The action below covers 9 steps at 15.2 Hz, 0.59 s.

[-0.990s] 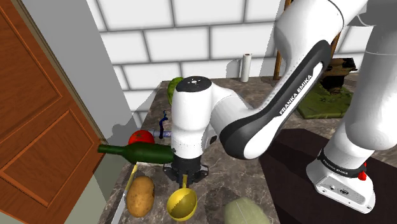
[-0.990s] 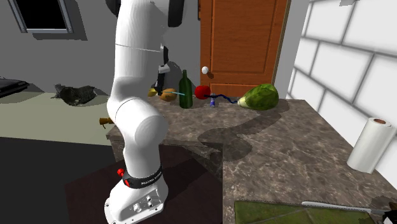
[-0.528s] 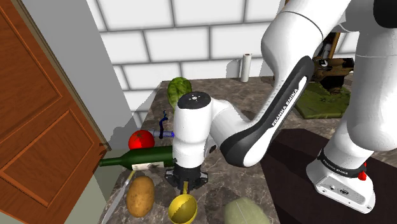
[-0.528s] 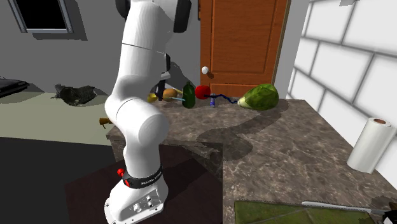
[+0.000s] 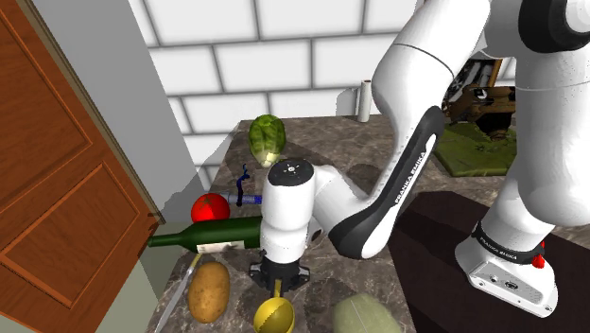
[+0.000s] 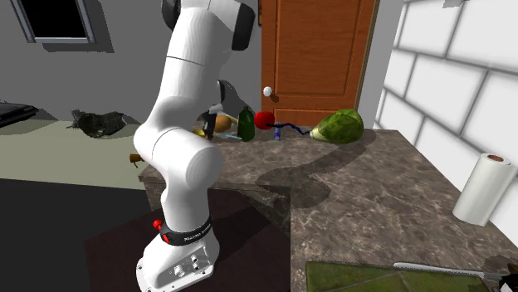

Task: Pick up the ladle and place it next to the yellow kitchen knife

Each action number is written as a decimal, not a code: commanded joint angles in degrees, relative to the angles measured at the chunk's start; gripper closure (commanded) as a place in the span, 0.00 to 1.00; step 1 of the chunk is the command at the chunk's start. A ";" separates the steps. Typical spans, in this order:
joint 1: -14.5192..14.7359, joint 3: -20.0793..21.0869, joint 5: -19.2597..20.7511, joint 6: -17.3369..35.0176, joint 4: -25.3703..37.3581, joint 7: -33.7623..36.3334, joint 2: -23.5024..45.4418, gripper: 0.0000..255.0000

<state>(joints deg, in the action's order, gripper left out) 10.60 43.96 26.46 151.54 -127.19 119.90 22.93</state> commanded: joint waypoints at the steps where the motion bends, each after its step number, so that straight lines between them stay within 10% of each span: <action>1: 1.23 -1.43 1.61 1.02 0.04 1.19 1.18 1.00; 9: 2.30 -2.76 2.98 1.91 0.16 2.13 2.26 1.00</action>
<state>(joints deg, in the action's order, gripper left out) 12.86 41.21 29.42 153.46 -127.02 122.01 25.14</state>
